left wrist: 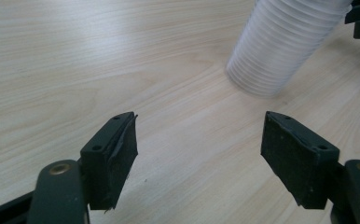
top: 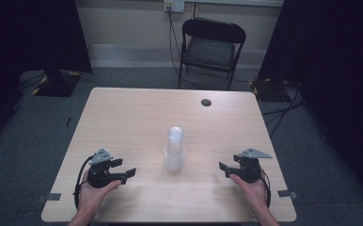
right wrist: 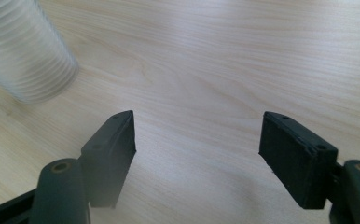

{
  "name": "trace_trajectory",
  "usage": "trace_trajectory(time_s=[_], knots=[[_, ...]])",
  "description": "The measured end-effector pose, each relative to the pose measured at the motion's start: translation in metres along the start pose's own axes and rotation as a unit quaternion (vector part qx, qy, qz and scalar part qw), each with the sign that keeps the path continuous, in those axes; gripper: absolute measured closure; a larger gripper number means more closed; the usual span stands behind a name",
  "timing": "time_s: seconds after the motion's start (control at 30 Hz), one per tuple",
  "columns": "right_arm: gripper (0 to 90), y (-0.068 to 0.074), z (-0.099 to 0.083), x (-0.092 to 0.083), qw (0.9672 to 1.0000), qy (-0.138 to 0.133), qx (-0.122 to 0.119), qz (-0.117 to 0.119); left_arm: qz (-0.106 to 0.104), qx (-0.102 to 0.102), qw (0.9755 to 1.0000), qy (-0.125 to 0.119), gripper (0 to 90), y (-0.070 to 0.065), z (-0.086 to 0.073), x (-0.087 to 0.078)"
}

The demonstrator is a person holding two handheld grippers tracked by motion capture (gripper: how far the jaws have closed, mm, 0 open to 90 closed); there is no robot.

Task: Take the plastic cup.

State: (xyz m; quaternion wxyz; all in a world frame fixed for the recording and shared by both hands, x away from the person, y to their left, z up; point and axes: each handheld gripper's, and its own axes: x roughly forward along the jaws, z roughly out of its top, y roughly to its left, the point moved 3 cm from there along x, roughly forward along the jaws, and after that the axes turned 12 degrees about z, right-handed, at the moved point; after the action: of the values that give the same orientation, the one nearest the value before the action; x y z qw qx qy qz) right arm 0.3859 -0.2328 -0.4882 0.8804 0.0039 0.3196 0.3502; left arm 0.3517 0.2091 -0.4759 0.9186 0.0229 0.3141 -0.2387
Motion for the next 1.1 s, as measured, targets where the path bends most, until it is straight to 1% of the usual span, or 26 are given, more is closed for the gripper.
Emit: trace_trajectory(time_s=[0.07,0.13,0.17,0.2,0.3,0.33,0.37,0.4,0.43,0.47,0.5,0.53,0.6,0.63,0.67,0.7,0.77,0.8,0.83,0.87,0.9,0.93,0.97,1.03,1.07,1.1], knots=[[26.9,-0.001,-0.001,0.000,1.0000,-0.001,0.003,0.003,-0.007,-0.001,1.0000,-0.002,25.7,-0.001,0.001,0.000],[26.9,-0.002,-0.001,-0.001,0.9998,-0.005,0.018,0.012,-0.011,-0.003,0.9999,-0.007,25.6,-0.003,0.003,0.000],[26.9,-0.002,-0.001,-0.001,0.9998,-0.005,0.018,0.012,-0.011,-0.003,0.9999,-0.007,25.6,-0.003,0.003,0.000],[26.9,-0.003,-0.001,-0.002,0.9995,-0.010,0.025,0.019,-0.013,-0.002,0.9999,-0.006,25.4,-0.003,0.003,0.000],[27.0,-0.001,-0.001,-0.002,0.9997,-0.004,0.016,0.019,-0.024,0.002,0.9996,-0.011,25.2,-0.008,0.008,0.000],[27.0,0.000,-0.002,-0.002,0.9996,-0.003,0.018,0.022,-0.024,0.002,0.9996,-0.011,25.2,-0.008,0.008,0.000],[27.0,0.000,-0.002,-0.002,0.9996,-0.003,0.018,0.022,-0.028,0.006,0.9995,-0.014,25.2,-0.010,0.010,-0.001],[27.0,0.001,-0.003,-0.001,0.9995,0.001,0.019,0.027,-0.034,0.012,0.9992,-0.018,25.3,-0.016,0.012,-0.002],[27.0,0.001,-0.003,-0.001,0.9995,0.001,0.019,0.027,-0.034,0.012,0.9992,-0.018,25.7,-0.016,0.012,-0.002],[27.0,0.003,-0.003,-0.001,0.9995,0.004,0.015,0.028,-0.040,0.027,0.9987,-0.018,25.7,-0.023,0.015,-0.003],[27.0,0.003,-0.003,-0.001,0.9995,0.004,0.015,0.028,-0.040,0.027,0.9987,-0.018,25.7,-0.023,0.015,-0.003],[26.9,0.004,-0.003,-0.001,0.9995,0.003,0.010,0.029,-0.043,0.035,0.9983,-0.021,25.7,-0.028,0.017,-0.003],[26.9,0.007,-0.004,-0.002,0.9996,0.006,0.005,0.027,-0.049,0.038,0.9977,-0.027,25.5,-0.035,0.020,-0.004],[26.9,0.008,-0.005,-0.003,0.9995,0.008,0.005,0.029,-0.049,0.038,0.9977,-0.027,25.3,-0.035,0.020,-0.004],[26.9,0.009,-0.005,-0.004,0.9995,0.007,0.007,0.030,-0.054,0.040,0.9974,-0.026,24.3,-0.040,0.023,-0.004],[26.9,0.011,-0.005,-0.005,0.9996,0.006,0.005,0.028,-0.054,0.040,0.9974,-0.026,22.8,-0.040,0.023,-0.004],[26.9,0.012,-0.004,-0.005,0.9996,0.004,0.004,0.028,-0.059,0.040,0.9970,-0.030,22.7,-0.044,0.026,-0.005],[26.9,0.013,-0.003,-0.006,0.9996,0.002,0.002,0.027,-0.065,0.045,0.9962,-0.036,22.5,-0.047,0.032,-0.006],[26.9,0.013,-0.003,-0.006,0.9996,0.002,0.002,0.027,-0.065,0.045,0.9962,-0.036,21.7,-0.047,0.032,-0.006],[26.2,0.014,-0.002,-0.006,0.9996,-0.001,-0.001,0.028,-0.068,0.044,0.9956,-0.046,20.9,-0.049,0.038,-0.007],[25.8,0.014,-0.001,-0.006,0.9995,-0.004,-0.003,0.031,-0.065,0.046,0.9957,-0.047,20.9,-0.049,0.041,-0.008],[25.8,0.015,-0.001,-0.006,0.9995,-0.004,-0.005,0.031,-0.067,0.048,0.9953,-0.051,20.1,-0.050,0.045,-0.008],[25.8,0.015,-0.001,-0.006,0.9995,-0.004,-0.005,0.031,-0.067,0.048,0.9953,-0.051,19.4,-0.050,0.045,-0.008],[25.8,0.015,-0.001,-0.005,0.9995,-0.002,-0.006,0.032,-0.067,0.048,0.9949,-0.058,19.2,-0.052,0.052,-0.008],[25.8,0.015,-0.002,-0.005,0.9994,-0.001,-0.007,0.033,-0.071,0.050,0.9944,-0.061,18.2,-0.053,0.057,-0.007],[25.8,0.015,-0.002,-0.005,0.9994,0.002,-0.004,0.034,-0.070,0.056,0.9941,-0.061,17.3,-0.056,0.061,-0.005]])
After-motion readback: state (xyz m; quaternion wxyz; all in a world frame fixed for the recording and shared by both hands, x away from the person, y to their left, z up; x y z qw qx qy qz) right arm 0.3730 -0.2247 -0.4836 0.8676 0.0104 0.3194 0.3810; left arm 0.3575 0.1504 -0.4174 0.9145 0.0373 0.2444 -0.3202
